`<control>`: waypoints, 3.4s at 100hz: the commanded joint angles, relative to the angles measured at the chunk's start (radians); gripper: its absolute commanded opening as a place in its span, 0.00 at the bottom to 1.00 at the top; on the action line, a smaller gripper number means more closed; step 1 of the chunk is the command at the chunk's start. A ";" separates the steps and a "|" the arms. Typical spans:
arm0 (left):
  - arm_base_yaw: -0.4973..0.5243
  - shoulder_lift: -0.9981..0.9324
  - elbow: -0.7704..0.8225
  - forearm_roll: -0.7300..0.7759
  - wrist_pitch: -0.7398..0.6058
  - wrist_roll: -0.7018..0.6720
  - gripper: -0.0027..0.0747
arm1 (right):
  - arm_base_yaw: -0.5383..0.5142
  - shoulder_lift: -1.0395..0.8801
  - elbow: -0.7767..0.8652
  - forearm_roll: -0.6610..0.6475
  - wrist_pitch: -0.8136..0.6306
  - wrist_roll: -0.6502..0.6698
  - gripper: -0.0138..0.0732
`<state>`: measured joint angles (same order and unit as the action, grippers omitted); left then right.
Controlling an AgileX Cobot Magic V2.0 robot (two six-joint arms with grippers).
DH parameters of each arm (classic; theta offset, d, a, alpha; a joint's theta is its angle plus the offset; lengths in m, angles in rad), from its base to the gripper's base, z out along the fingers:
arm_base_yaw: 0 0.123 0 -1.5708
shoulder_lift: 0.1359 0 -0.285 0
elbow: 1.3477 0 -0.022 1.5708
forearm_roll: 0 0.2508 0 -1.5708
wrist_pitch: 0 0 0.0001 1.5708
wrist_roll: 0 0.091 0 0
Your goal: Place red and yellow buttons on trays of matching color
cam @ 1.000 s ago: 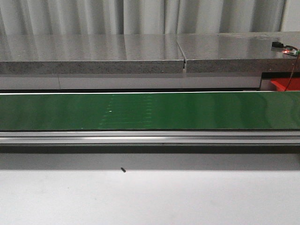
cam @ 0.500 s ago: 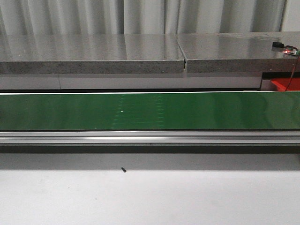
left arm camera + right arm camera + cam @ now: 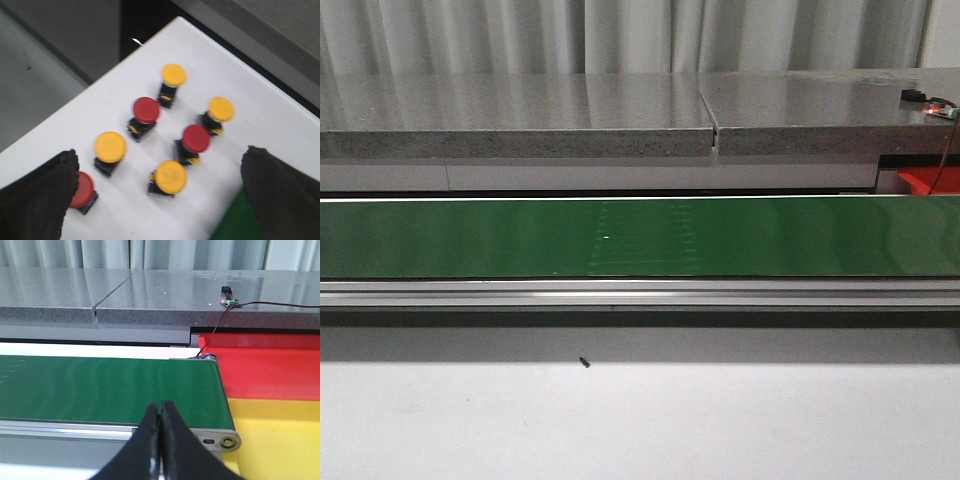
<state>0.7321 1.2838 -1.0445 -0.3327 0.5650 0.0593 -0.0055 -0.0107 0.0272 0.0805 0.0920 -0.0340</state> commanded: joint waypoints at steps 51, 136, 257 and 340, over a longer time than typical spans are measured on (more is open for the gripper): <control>0.076 0.208 0.010 0.115 -0.142 -0.071 0.86 | -0.005 -0.019 -0.016 -0.010 -0.081 -0.005 0.08; 0.076 0.414 0.010 0.141 -0.193 -0.071 0.86 | -0.005 -0.019 -0.016 -0.010 -0.081 -0.005 0.08; 0.062 0.195 0.010 0.009 -0.130 -0.071 0.01 | -0.005 -0.019 -0.016 -0.010 -0.081 -0.005 0.08; -0.391 0.212 -0.261 0.027 0.108 0.056 0.01 | -0.005 -0.019 -0.016 -0.010 -0.081 -0.005 0.08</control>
<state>0.3599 1.4896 -1.2707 -0.2933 0.7011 0.1130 -0.0055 -0.0107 0.0272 0.0805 0.0920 -0.0340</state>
